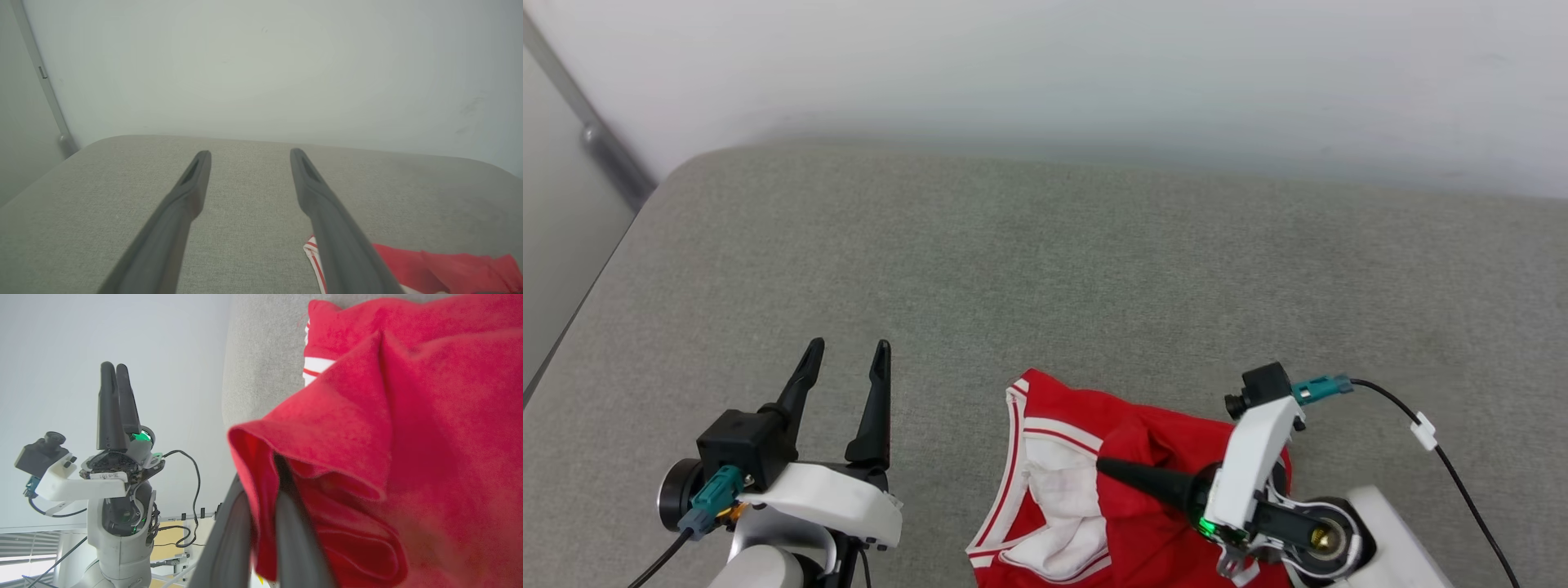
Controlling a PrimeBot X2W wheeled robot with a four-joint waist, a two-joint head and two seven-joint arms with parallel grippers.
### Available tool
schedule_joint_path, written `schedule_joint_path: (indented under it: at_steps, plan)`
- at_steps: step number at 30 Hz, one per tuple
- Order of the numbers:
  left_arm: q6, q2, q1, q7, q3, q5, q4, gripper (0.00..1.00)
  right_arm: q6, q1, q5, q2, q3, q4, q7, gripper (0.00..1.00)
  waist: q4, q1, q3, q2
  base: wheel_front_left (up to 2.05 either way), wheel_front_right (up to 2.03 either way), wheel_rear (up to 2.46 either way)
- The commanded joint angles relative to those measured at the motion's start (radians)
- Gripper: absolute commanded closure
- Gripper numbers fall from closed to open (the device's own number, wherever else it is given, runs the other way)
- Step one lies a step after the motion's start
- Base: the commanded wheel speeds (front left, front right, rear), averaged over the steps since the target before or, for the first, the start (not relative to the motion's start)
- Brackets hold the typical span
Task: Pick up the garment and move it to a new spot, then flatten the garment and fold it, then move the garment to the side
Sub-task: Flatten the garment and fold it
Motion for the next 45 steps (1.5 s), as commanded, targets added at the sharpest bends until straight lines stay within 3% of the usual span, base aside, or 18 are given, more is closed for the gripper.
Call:
schedule_joint_path:
  at_steps: [1, 2, 3, 4, 5, 6, 14, 23, 27, 33, 39, 45]
  plan:
    - [-0.001, -0.001, -0.011, -0.002, 0.001, -0.001, 0.005, 0.00, 0.000, -0.029, -0.008, 0.001, 0.030, 0.024, -0.037, 0.95, 0.016, 0.0000, 0.016, -0.0001, 0.00, 0.00, 0.00]
    - [-0.004, -0.001, -0.014, -0.005, 0.003, -0.002, 0.007, 0.00, 0.000, -0.041, -0.008, 0.001, 0.047, 0.038, -0.058, 0.64, 0.020, 0.0000, 0.020, -0.0001, 0.00, 0.00, 0.00]
    - [-0.006, -0.002, -0.017, -0.006, 0.004, -0.004, 0.011, 0.00, 0.000, -0.053, -0.004, 0.001, 0.064, 0.055, -0.077, 0.51, 0.023, 0.0000, 0.024, -0.0001, 0.00, 0.00, 0.00]
    - [-0.009, -0.004, -0.019, -0.009, 0.004, -0.005, 0.014, 0.00, 0.000, -0.065, -0.006, 0.001, 0.082, 0.073, -0.092, 0.26, 0.026, 0.0000, 0.028, -0.0001, 0.00, 0.00, 0.00]
    - [-0.007, -0.006, -0.022, -0.010, 0.003, -0.004, 0.015, 0.00, 0.000, -0.079, -0.013, 0.001, 0.097, 0.085, -0.105, 0.08, 0.029, 0.0000, 0.035, -0.0001, 0.00, 0.00, 0.00]
    - [-0.007, -0.008, -0.023, -0.011, 0.003, -0.003, 0.016, 0.00, 0.000, -0.091, -0.014, 0.001, 0.109, 0.099, -0.117, 0.00, 0.031, 0.0000, 0.039, -0.0001, 0.00, 0.00, 0.00]
    - [-0.003, -0.017, -0.031, -0.019, 0.007, -0.002, 0.024, 0.00, 0.000, -0.157, -0.058, -0.005, 0.202, 0.102, -0.167, 0.00, 0.019, 0.0000, 0.053, -0.0001, 0.00, 0.00, 0.00]
    - [-0.001, -0.020, -0.016, -0.025, 0.009, -0.006, 0.048, 0.00, 0.000, -0.218, -0.394, -0.137, 0.330, 0.059, -0.234, 0.00, -0.017, 0.0000, 0.027, -0.0001, 0.00, 0.00, 0.00]
    - [0.009, -0.015, 0.000, -0.026, 0.012, -0.005, 0.056, 0.00, 0.000, -0.175, -0.546, -0.195, 0.240, 0.065, -0.307, 0.00, -0.036, 0.0000, 0.005, -0.0001, 0.00, 0.00, 0.00]
    - [0.035, -0.010, 0.020, -0.020, 0.014, 0.002, 0.047, 0.00, 0.000, -0.061, -0.782, -0.218, -0.054, 0.061, -0.398, 0.00, -0.068, 0.0000, -0.013, -0.0001, 0.00, 0.00, 0.00]
    - [0.045, 0.002, 0.032, -0.019, 0.022, 0.001, 0.046, 0.00, 0.000, 0.077, -0.952, -0.157, -0.325, -0.087, -0.558, 0.00, -0.095, 0.0000, -0.025, -0.0001, 0.00, 0.00, 0.00]
    - [0.056, 0.005, 0.050, -0.025, 0.023, 0.005, 0.047, 0.00, 0.000, 0.211, -1.017, -0.079, -0.401, -0.276, -0.736, 0.00, -0.110, 0.0000, -0.052, -0.0001, 0.00, 0.00, 0.00]
